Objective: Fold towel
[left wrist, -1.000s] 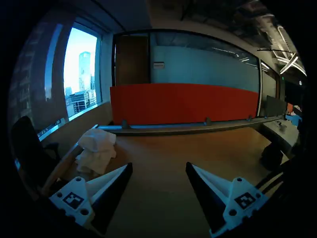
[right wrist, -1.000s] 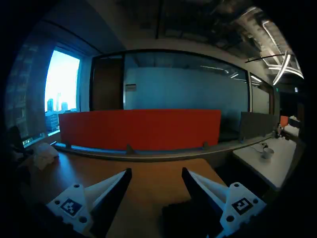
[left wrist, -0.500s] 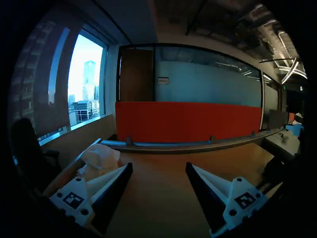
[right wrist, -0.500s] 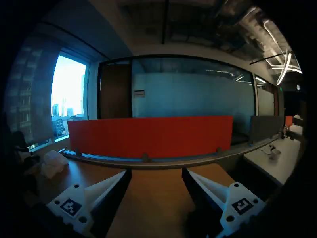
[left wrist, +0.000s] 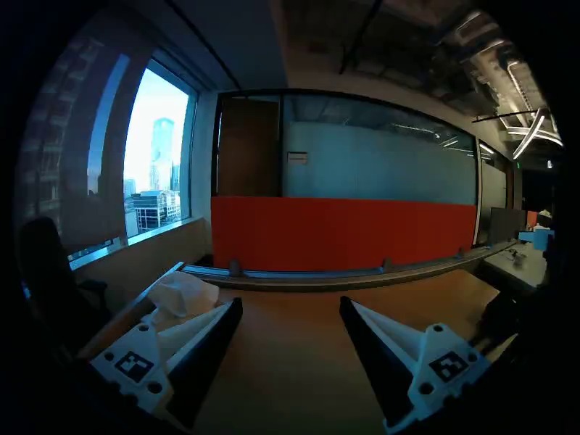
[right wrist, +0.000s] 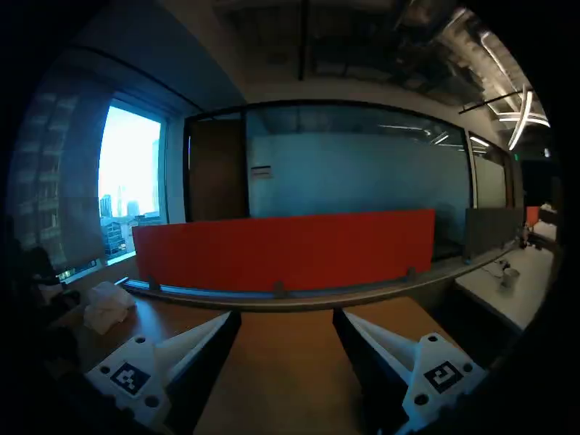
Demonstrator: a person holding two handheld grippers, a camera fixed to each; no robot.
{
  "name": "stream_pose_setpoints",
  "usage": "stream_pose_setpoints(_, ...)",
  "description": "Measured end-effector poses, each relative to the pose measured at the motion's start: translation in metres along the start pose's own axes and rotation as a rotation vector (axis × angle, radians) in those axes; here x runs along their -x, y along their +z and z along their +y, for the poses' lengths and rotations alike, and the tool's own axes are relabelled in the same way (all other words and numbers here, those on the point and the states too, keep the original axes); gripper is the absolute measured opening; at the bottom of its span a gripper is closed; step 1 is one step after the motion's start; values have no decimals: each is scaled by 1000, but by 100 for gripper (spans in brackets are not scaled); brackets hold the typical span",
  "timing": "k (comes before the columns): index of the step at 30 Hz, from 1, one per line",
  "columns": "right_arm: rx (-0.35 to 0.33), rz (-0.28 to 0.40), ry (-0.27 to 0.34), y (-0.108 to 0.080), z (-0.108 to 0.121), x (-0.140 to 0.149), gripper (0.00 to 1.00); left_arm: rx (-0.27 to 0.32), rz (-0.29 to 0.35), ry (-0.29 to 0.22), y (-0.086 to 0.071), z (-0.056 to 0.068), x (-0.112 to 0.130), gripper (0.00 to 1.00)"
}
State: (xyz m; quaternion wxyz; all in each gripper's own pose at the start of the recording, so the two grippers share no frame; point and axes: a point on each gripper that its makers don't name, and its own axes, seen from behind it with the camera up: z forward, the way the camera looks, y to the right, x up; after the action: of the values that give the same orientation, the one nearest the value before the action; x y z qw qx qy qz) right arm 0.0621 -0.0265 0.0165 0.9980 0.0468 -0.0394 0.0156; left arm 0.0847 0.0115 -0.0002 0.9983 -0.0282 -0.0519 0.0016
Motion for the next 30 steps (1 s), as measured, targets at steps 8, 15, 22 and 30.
stream_pose_setpoints(8, 0, -7, -3, 1, -14, -5, 98, 7, 38, 8, 5, 6, 2, 99)
stream_pose_setpoints(15, 6, -15, -5, 2, -23, -7, 98, -16, 64, 36, 11, -4, 17, 99)
stream_pose_setpoints(22, 22, -9, -7, 2, -30, -8, 98, -33, 84, 53, 16, -14, 46, 99)
stream_pose_setpoints(30, 20, -8, -12, 3, -36, 10, 98, -37, 93, 43, 18, -12, 87, 100)
